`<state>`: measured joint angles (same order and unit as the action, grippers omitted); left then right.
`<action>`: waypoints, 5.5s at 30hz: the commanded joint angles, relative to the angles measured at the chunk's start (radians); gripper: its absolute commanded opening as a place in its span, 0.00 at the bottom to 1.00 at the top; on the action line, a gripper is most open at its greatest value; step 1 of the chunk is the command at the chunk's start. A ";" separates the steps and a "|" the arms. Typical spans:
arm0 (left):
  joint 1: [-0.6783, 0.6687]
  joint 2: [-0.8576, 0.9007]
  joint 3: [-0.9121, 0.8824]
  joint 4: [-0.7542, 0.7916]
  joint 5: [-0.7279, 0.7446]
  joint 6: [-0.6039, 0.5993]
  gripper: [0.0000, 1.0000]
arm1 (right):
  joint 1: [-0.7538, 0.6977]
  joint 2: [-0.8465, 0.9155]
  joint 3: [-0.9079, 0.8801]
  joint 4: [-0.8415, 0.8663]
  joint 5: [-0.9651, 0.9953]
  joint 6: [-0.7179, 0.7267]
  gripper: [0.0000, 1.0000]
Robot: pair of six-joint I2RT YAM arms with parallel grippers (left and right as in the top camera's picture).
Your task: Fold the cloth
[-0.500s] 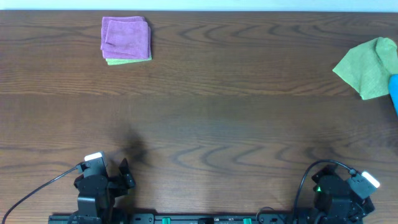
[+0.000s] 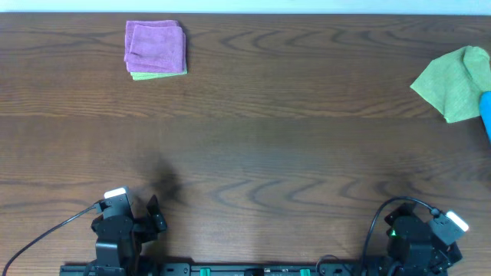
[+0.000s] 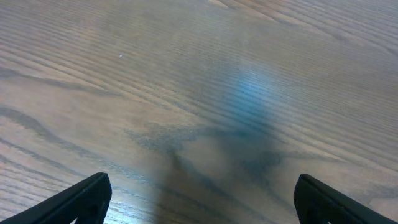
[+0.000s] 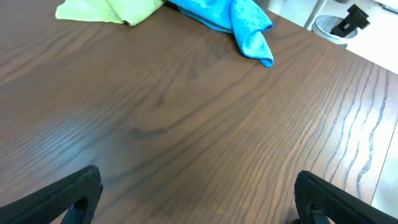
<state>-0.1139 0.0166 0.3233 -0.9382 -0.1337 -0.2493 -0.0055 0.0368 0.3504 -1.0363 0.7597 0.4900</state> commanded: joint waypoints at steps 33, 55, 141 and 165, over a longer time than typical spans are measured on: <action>0.004 -0.010 -0.010 -0.060 0.000 0.025 0.95 | -0.006 -0.007 -0.004 -0.004 0.014 0.011 0.99; 0.004 -0.010 -0.010 -0.060 0.000 0.025 0.95 | 0.027 -0.006 -0.003 0.425 0.014 0.010 0.99; 0.004 -0.010 -0.010 -0.060 0.000 0.025 0.95 | -0.712 0.919 0.613 0.177 -1.205 -0.183 0.99; 0.004 -0.010 -0.010 -0.060 0.000 0.025 0.95 | -0.800 1.852 1.202 0.084 -1.216 -0.348 0.99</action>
<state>-0.1139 0.0147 0.3260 -0.9424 -0.1337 -0.2459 -0.7994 1.8400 1.4658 -0.9176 -0.5053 0.3485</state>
